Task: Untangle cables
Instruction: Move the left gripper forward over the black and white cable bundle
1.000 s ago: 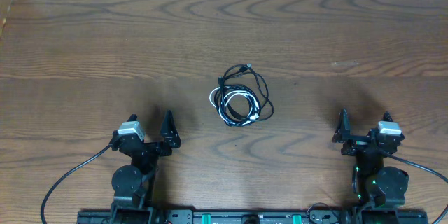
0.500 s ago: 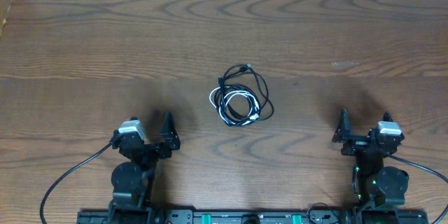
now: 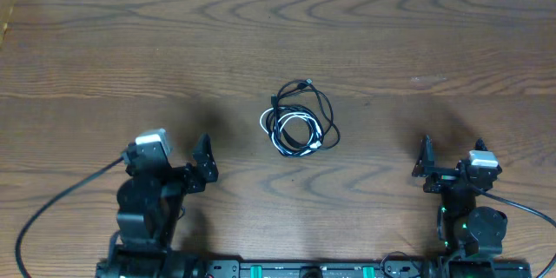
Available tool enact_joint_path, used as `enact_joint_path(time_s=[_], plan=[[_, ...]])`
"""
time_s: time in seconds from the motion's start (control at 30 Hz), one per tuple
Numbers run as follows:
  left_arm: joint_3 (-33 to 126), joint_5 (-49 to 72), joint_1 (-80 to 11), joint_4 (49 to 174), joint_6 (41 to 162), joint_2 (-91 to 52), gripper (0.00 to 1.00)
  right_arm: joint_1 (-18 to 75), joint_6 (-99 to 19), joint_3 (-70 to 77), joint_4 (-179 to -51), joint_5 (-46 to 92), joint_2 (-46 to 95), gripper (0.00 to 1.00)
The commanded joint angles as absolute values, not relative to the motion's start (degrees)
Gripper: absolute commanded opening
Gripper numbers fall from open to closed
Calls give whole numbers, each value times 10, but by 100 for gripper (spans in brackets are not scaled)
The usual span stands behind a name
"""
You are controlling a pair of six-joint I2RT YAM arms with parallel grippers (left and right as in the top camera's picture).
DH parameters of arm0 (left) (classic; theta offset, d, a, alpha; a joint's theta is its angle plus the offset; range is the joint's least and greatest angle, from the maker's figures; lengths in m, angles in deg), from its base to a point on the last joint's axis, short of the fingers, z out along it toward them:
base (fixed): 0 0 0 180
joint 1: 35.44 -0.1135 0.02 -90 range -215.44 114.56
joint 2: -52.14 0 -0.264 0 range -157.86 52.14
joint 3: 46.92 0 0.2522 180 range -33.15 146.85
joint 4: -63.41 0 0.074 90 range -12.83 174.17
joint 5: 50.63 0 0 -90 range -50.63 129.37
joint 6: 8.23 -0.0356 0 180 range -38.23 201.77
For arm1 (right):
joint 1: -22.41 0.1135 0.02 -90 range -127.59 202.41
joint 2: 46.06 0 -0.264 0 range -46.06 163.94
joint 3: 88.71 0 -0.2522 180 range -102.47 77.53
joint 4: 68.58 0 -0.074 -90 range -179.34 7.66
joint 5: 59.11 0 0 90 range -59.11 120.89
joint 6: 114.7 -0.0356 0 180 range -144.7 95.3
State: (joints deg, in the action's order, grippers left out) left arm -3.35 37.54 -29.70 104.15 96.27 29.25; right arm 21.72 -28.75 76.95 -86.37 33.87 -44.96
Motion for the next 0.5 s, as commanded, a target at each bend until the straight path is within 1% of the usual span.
enact_joint_path(time_s=[0.0, 0.27, 0.4, 0.47], plan=[[27, 349, -296, 1072, 952, 243, 97, 212, -283, 772, -864, 337, -449, 99], [145, 327, -296, 1195, 951, 124, 97, 212, -283, 772, -864, 337, -449, 99], [150, 226, -296, 1192, 952, 96, 97, 212, -283, 772, -864, 337, -449, 99], [150, 202, -296, 1200, 953, 85, 97, 212, -283, 772, -864, 337, -449, 99]])
